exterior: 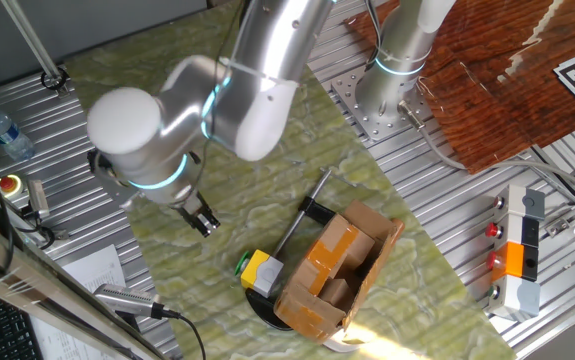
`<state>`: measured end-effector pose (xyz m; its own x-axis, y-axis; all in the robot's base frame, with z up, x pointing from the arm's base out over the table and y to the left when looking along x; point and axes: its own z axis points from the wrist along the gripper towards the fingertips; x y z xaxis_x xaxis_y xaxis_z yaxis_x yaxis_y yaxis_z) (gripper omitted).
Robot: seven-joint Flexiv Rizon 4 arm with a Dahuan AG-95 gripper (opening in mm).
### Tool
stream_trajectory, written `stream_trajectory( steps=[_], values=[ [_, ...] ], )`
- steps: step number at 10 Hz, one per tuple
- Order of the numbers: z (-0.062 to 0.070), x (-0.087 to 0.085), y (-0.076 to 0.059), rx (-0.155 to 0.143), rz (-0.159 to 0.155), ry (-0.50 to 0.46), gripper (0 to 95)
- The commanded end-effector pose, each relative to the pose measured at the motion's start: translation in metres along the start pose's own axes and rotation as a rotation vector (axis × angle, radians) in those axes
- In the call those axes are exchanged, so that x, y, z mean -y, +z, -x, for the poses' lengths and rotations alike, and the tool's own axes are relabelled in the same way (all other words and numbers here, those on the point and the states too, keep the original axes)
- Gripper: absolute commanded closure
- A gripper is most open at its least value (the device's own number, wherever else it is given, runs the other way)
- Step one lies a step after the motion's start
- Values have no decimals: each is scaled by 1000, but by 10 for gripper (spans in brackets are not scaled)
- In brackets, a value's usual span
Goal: Press the button horizontally
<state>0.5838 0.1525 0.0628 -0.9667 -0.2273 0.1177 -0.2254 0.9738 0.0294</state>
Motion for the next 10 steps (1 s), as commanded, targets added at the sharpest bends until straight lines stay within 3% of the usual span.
stream_trajectory(
  steps=[1, 4, 10],
  values=[
    [-1, -11, 4, 15, 103, 10, 950],
    [-3, -28, 9, 20, 151, 0, 950],
    [-7, -54, 20, 19, 157, 35, 950]
  ],
)
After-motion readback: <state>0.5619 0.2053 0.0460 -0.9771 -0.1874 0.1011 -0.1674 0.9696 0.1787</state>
